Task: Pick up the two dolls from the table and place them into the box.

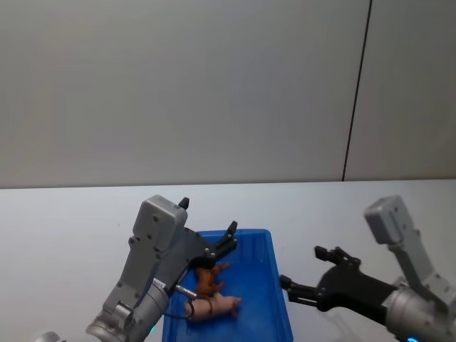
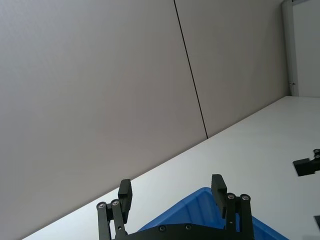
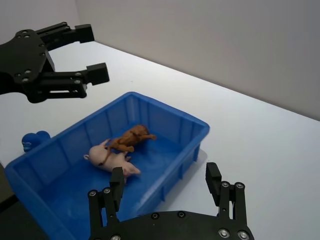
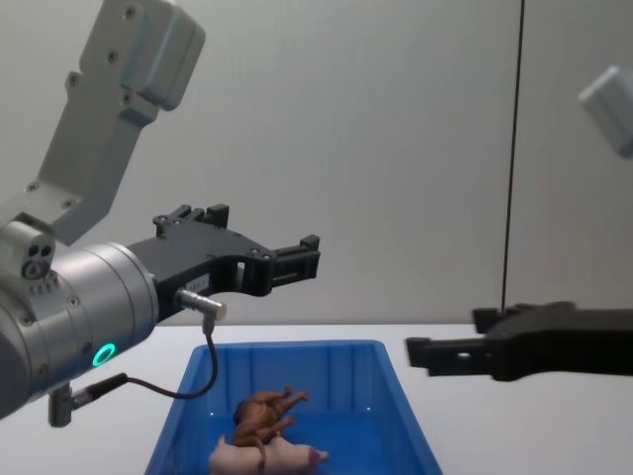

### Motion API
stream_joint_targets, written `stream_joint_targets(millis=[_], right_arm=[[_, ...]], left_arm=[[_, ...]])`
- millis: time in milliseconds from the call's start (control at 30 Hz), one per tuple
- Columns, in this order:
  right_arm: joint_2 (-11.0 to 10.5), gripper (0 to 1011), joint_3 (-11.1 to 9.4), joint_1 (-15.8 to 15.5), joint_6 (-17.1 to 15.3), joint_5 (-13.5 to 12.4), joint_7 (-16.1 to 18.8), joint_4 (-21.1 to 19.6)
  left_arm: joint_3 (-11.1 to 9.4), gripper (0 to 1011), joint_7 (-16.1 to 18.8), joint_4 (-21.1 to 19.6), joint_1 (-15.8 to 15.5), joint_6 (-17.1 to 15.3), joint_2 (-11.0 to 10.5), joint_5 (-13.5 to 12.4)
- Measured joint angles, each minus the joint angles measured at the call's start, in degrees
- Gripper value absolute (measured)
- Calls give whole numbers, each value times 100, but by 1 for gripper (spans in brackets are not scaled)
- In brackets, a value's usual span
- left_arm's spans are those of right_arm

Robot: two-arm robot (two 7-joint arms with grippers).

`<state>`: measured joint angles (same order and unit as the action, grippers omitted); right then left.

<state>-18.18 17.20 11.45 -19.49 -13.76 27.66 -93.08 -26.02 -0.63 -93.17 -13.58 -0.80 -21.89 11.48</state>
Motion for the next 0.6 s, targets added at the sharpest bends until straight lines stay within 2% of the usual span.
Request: stream_joint_targets(millis=[267,600], right_arm=[[-260,1001,-143,-221,136,-185,-72,-151],[-409,1001,-229,-349,214,-295,-113,-239]], left_arm=[[0,1001,-1,0,2,-2,0,-1],[44,1001,174,-212,143,-190,-143,-112]])
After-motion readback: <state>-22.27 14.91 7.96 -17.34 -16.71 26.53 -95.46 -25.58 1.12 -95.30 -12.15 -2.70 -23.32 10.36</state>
